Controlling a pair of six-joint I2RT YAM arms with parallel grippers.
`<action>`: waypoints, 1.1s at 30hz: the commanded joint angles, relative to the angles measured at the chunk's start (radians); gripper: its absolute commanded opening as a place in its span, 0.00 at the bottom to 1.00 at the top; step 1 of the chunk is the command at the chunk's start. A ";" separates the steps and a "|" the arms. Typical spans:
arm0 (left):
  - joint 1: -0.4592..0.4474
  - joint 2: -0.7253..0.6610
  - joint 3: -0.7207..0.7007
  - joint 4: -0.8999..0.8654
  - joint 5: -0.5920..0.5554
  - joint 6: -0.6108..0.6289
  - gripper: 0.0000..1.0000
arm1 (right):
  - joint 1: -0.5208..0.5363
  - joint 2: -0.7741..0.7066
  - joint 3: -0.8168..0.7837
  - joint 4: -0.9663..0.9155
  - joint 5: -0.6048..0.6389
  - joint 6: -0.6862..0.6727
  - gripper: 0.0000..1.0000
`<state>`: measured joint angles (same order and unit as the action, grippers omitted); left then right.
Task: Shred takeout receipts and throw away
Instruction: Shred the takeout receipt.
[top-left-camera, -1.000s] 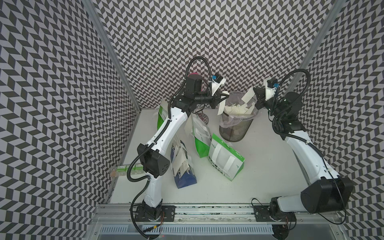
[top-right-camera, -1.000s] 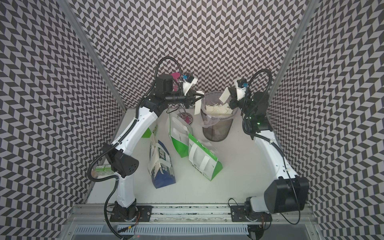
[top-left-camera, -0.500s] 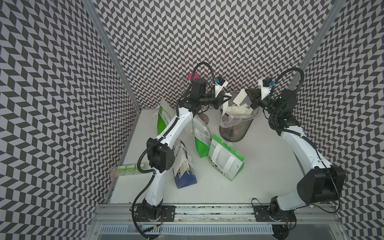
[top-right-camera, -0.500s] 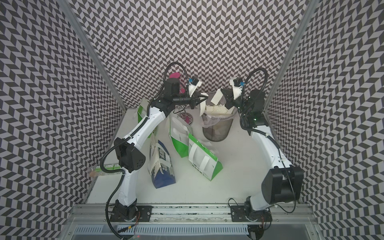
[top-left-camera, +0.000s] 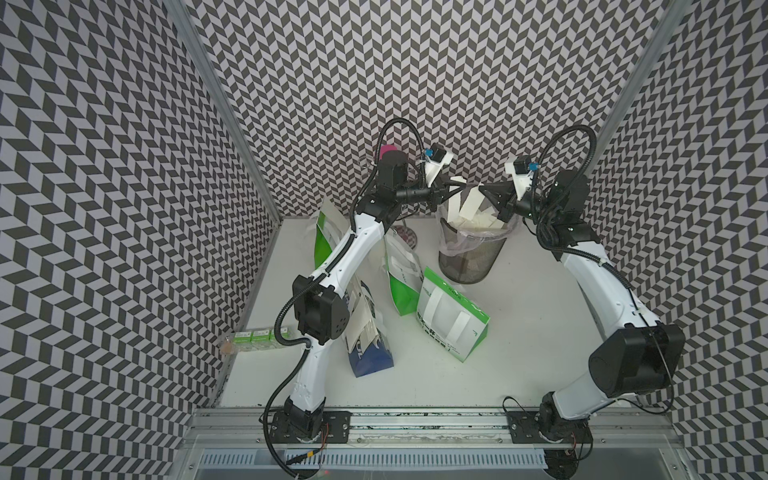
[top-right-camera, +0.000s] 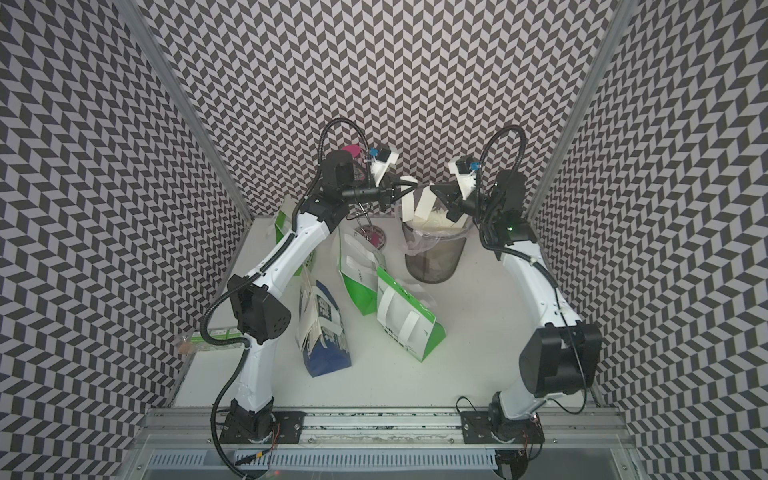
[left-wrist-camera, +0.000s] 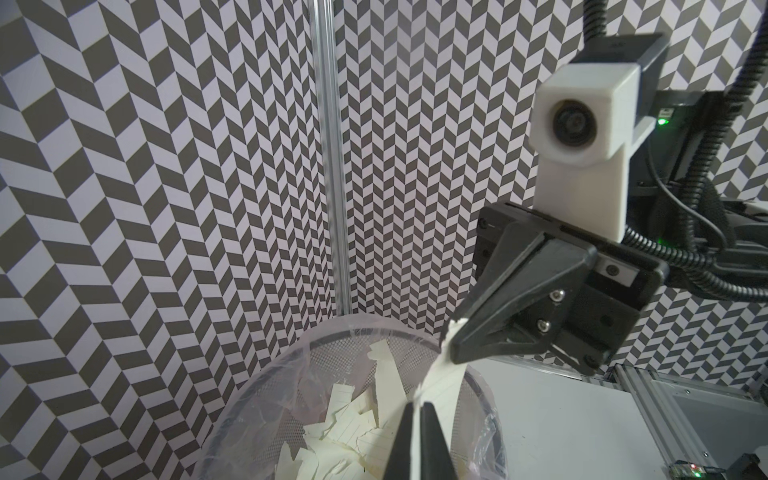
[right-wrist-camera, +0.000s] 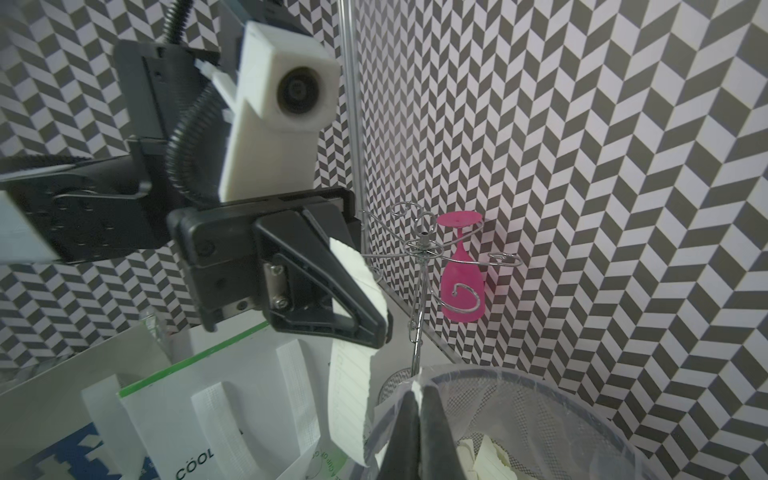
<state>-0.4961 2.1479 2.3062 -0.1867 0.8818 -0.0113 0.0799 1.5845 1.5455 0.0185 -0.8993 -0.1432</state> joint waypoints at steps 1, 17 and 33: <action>0.009 0.004 0.028 0.001 0.086 0.000 0.01 | -0.011 -0.011 0.029 -0.028 -0.141 -0.031 0.00; 0.013 -0.020 -0.014 0.023 0.233 -0.082 0.02 | -0.012 0.047 0.042 0.070 -0.251 0.061 0.00; 0.011 -0.004 0.001 0.013 0.242 -0.096 0.05 | -0.009 0.068 0.060 0.128 -0.283 0.111 0.00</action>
<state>-0.4835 2.1479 2.3005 -0.1875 1.0958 -0.0929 0.0734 1.6371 1.5715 0.0944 -1.1614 -0.0406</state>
